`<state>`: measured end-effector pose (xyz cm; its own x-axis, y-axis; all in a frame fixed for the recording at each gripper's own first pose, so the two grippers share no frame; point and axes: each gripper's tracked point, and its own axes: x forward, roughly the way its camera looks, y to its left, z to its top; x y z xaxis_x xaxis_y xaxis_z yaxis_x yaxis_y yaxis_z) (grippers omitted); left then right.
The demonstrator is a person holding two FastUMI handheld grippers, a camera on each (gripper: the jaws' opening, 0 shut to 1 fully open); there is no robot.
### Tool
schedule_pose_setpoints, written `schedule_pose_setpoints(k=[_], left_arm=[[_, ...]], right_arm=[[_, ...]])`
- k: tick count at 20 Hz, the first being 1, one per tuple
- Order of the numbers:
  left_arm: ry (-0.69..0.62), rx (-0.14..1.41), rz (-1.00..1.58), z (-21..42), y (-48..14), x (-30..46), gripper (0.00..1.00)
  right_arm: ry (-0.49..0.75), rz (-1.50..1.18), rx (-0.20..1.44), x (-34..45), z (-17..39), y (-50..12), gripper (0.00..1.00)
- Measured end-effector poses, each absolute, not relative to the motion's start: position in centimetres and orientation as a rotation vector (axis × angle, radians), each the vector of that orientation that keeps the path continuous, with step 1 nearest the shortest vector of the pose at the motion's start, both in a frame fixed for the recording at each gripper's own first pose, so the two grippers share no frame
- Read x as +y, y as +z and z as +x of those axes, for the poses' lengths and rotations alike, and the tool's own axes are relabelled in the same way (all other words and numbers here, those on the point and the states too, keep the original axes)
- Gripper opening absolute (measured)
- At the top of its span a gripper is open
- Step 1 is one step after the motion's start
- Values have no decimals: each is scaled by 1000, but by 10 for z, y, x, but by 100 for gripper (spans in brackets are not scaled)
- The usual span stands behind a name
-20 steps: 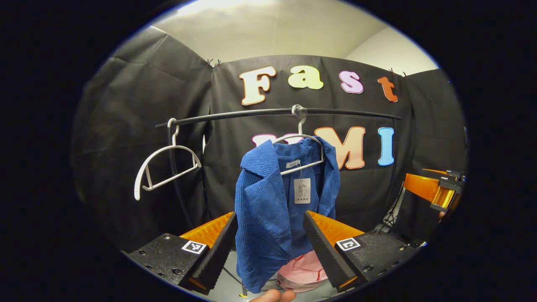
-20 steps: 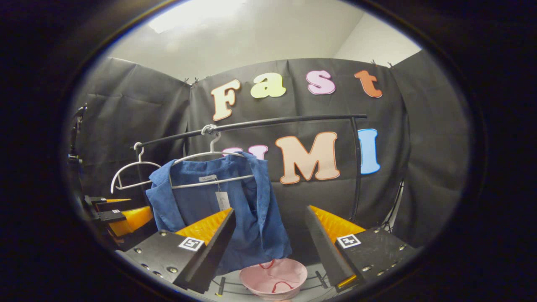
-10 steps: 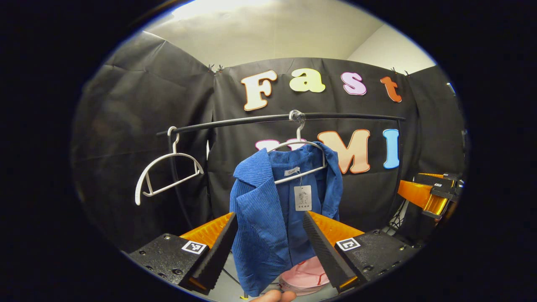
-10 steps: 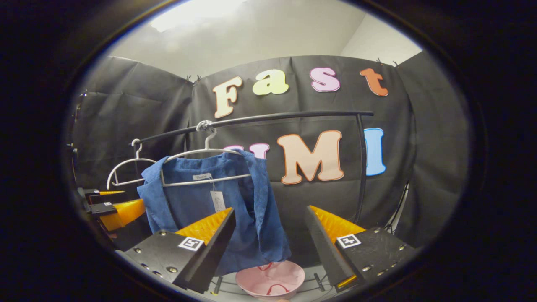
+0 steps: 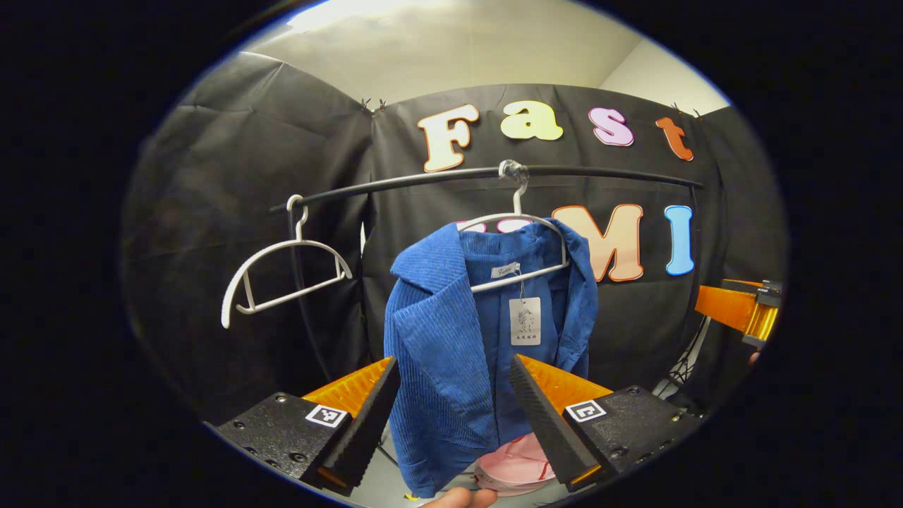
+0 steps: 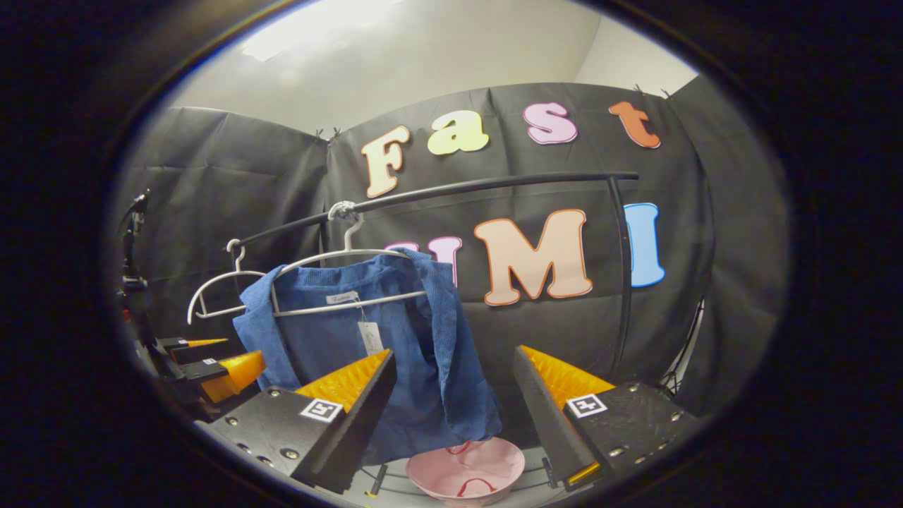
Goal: Grasp the clothes on the hanger with both hands and then place them into the laundry hamper below.
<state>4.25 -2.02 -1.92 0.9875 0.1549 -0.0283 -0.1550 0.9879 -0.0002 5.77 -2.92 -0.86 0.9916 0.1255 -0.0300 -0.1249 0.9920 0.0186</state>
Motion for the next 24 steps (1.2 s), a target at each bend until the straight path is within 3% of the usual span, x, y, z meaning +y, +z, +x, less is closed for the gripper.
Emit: schedule_pose_setpoints(k=[5, 6, 7, 8, 12, 13, 15, 22, 24], left_arm=[[189, 15, -1, 68, -24, -15, 96], [197, 24, -6, 72, -28, -15, 100], [197, 31, -12, 76, -30, -15, 95], [199, 31, -12, 78, -31, -15, 99], [176, 15, 6, 84, -30, -21, 89], [166, 24, 9, 86, -32, -24, 81], [162, 34, 16, 87, -34, -24, 76], [183, 47, 8, 95, -31, -20, 67], [175, 60, 15, 97, -32, -20, 51]], right_arm=[[148, 14, 58, -28, 72, -17, 97], [153, 15, 61, -28, 73, -20, 100], [160, 16, 64, -26, 75, -23, 100], [167, 16, 70, -23, 79, -26, 100], [201, 17, 102, -9, 100, -42, 97], [208, 16, 103, -6, 107, -44, 100], [231, 11, 121, 5, 122, -51, 97], [270, -6, 144, 23, 185, -61, 100], [262, -4, 149, 22, 202, -62, 100]])
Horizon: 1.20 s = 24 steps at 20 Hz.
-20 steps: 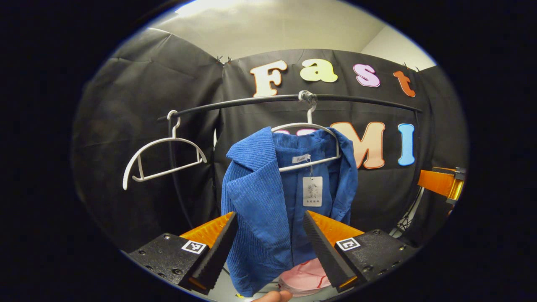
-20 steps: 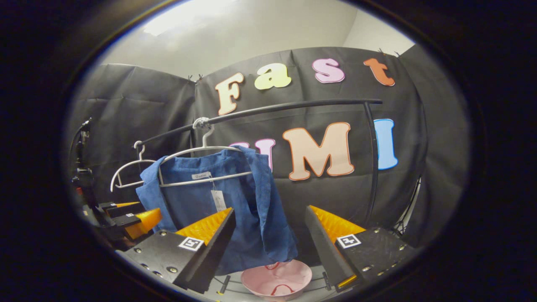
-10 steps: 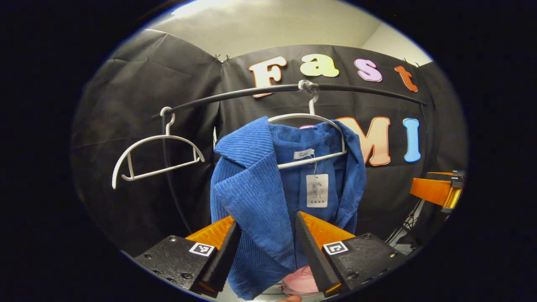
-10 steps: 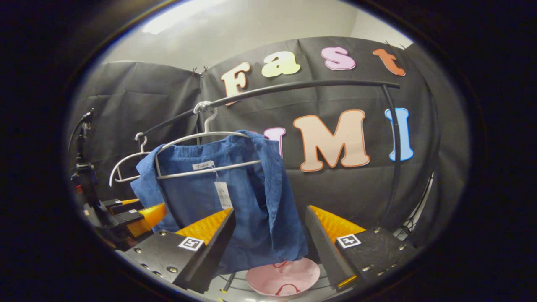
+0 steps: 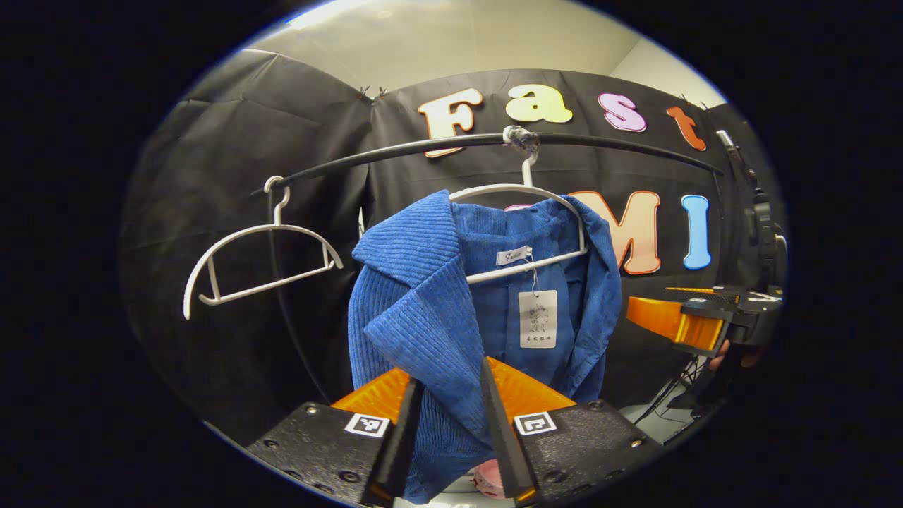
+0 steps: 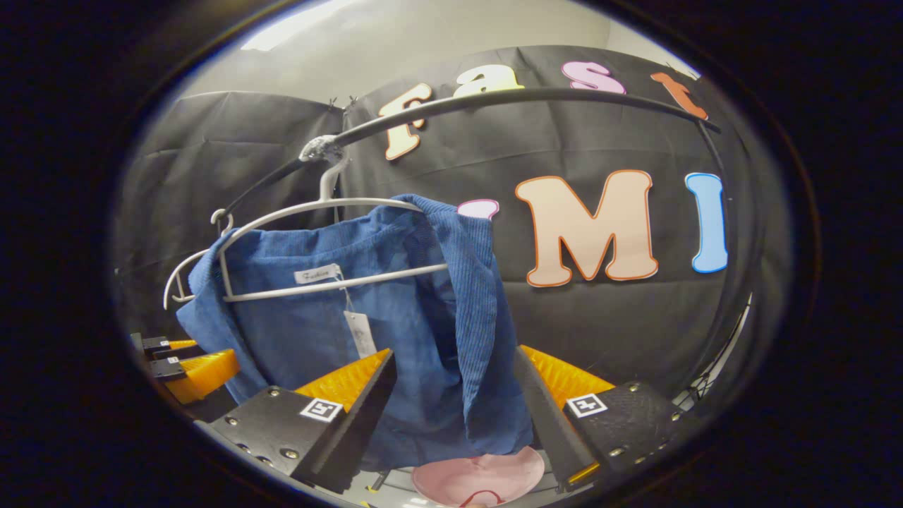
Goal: Grasp the clothes on the hanger with both hands and then place them into the laundry hamper below.
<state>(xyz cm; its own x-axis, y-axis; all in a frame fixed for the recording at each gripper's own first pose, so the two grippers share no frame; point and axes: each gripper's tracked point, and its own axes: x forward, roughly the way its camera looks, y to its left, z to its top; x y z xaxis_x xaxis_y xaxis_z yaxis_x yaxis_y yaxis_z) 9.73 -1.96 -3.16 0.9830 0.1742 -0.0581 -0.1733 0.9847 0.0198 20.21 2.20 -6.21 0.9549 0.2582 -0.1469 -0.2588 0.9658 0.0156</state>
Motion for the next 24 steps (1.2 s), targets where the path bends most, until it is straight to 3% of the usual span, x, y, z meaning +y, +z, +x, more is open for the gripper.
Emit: schedule_pose_setpoints(k=[1, 2, 3, 7, 13, 20, 23, 24], left_arm=[[165, 58, 11, 100, -29, -21, 42], [159, 57, 9, 100, -26, -23, 41], [161, 48, 10, 99, -24, -22, 31], [157, 75, 2, 99, -24, -23, 10], [205, 73, 40, 94, -13, -14, 7], [223, 61, 50, 82, 6, -11, 1], [257, 54, 70, 69, 20, -4, 0], [256, 46, 71, 64, 25, -3, 0]], right_arm=[[254, -4, 156, 19, 211, -63, 97], [253, 1, 166, 20, 218, -66, 96], [255, 6, 169, 22, 227, -66, 97], [238, -4, 167, 19, 263, -69, 100], [284, 13, 202, 32, 302, -79, 96], [343, 8, 177, 43, 303, -73, 5], [338, -55, 130, 43, 291, -64, 1], [352, -72, 119, 45, 286, -60, 5]])
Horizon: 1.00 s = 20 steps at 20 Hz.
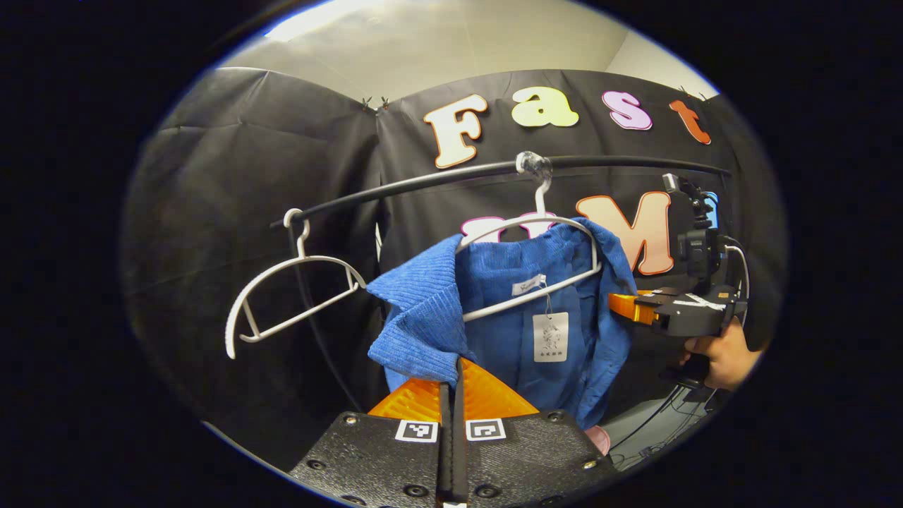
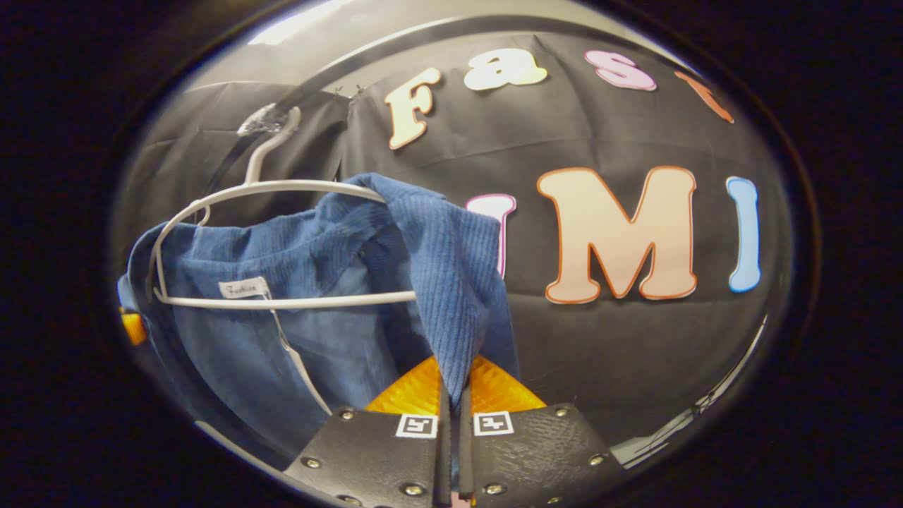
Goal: Grasp the clothes on the hanger with both hands and then place them into the laundry hamper below.
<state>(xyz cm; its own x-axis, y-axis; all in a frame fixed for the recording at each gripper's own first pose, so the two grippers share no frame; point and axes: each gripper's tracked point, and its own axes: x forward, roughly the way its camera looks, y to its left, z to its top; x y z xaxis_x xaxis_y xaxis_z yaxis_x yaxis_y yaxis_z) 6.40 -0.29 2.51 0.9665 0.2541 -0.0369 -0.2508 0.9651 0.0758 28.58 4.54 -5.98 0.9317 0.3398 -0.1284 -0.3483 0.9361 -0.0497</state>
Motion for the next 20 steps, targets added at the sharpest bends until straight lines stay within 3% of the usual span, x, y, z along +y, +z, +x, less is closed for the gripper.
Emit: schedule_pose_setpoints(k=[9, 11, 20], left_arm=[[182, 2, 13, 36, 56, -10, 0], [167, 5, 57, 40, 61, -5, 1], [95, 6, -13, 50, 93, 43, 0]], right_arm=[[328, -106, 43, 28, 267, -31, 5], [292, -103, 30, 17, 270, -24, 0], [145, -129, -22, -21, 301, 12, 0]])
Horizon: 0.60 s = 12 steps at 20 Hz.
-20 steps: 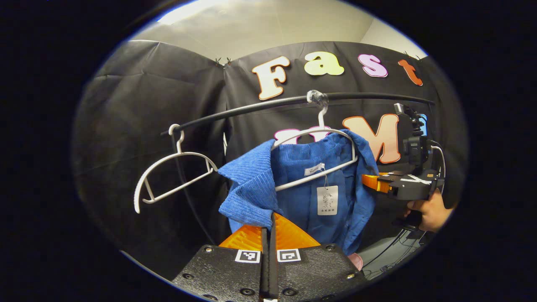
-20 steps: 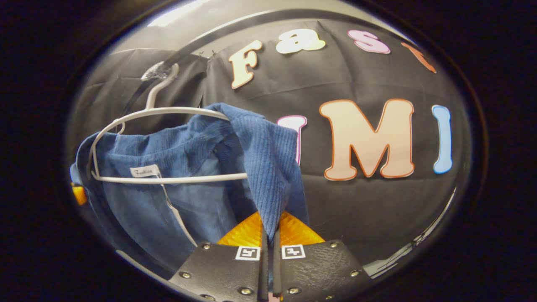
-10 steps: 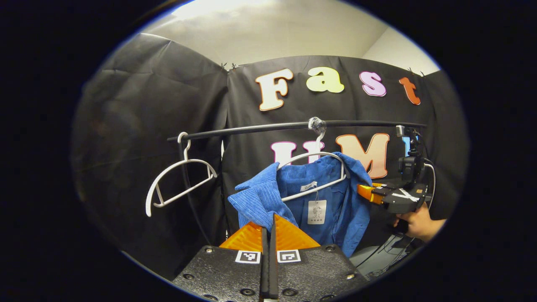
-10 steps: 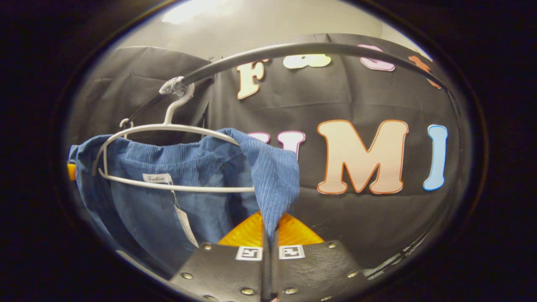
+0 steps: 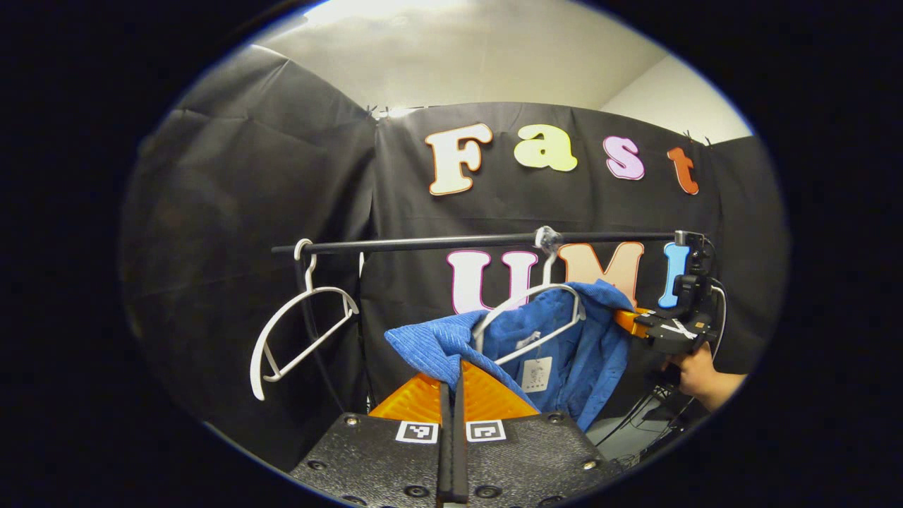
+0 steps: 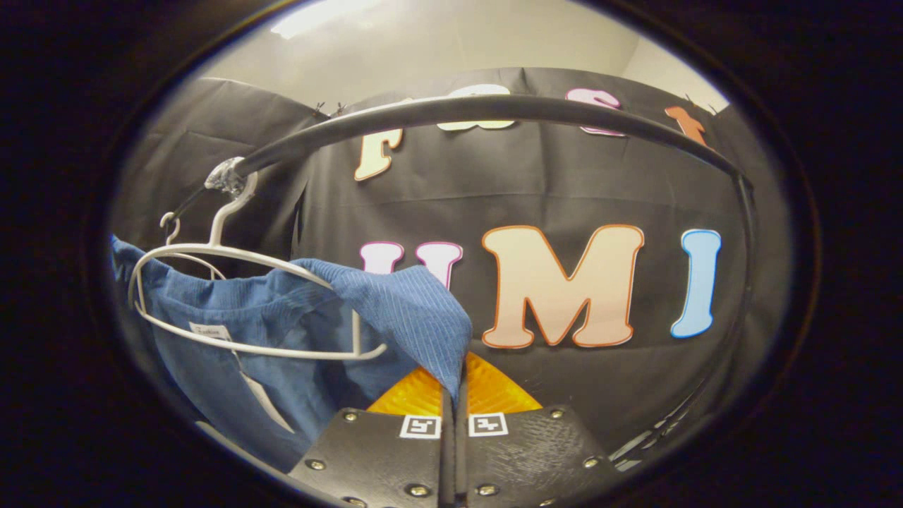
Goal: Grasp the clothes on the hanger with both hands and then place them into the laundry hamper below.
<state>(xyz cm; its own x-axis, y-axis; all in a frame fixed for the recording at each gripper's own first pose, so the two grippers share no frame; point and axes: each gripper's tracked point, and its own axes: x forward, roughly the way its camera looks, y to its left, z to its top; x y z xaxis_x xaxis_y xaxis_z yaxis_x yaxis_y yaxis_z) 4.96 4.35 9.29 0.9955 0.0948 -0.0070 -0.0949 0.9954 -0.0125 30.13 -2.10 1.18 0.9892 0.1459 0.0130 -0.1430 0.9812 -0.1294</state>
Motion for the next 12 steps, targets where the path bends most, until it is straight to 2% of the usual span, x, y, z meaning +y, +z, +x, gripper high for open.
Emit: schedule_pose_setpoints(k=[9, 10, 12], left_arm=[[93, 44, 16, 87, 82, 78, 0], [88, 61, 9, 91, 77, 80, 0], [83, 77, -5, 98, 72, 85, 0]], right_arm=[[128, -129, 6, -16, 331, -5, 0], [130, -123, 22, -14, 336, -9, 3], [133, -122, 25, -15, 340, -12, 0]])
